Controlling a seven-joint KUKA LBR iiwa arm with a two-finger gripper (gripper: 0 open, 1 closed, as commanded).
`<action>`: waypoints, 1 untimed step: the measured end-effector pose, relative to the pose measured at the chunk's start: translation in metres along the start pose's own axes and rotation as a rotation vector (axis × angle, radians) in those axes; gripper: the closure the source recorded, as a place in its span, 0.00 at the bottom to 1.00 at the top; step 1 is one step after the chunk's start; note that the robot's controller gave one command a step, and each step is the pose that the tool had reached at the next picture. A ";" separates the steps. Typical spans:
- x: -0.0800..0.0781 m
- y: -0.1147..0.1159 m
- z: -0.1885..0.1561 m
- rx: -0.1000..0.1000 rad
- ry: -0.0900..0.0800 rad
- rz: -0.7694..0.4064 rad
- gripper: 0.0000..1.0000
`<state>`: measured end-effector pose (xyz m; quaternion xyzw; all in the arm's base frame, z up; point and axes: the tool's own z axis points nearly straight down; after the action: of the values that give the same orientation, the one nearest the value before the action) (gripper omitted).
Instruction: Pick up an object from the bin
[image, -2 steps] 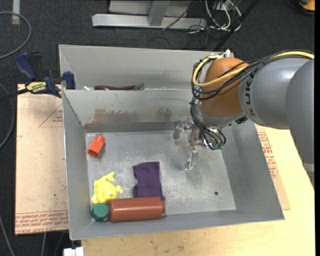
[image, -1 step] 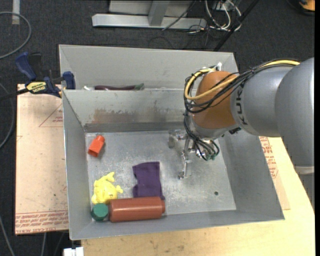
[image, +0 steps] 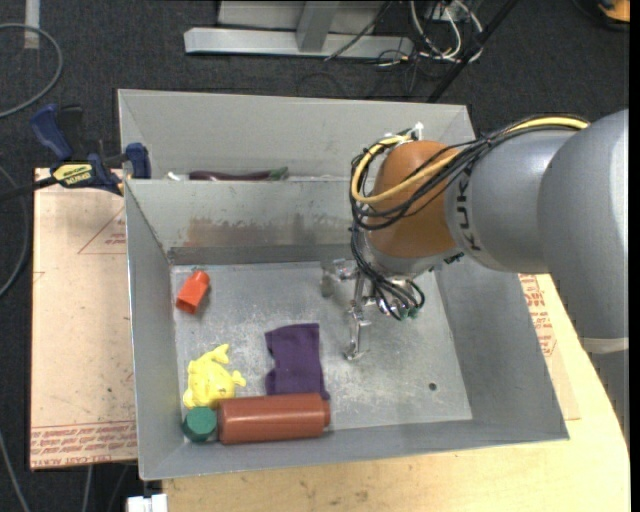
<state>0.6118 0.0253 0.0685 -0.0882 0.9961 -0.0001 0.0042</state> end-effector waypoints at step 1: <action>0.004 0.021 -0.002 -0.003 0.000 -0.203 0.00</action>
Offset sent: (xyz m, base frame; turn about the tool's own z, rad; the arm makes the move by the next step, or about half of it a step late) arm 0.0031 0.0881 0.0015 -0.1397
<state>0.6045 0.0450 0.0705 -0.1886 0.9820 0.0007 0.0039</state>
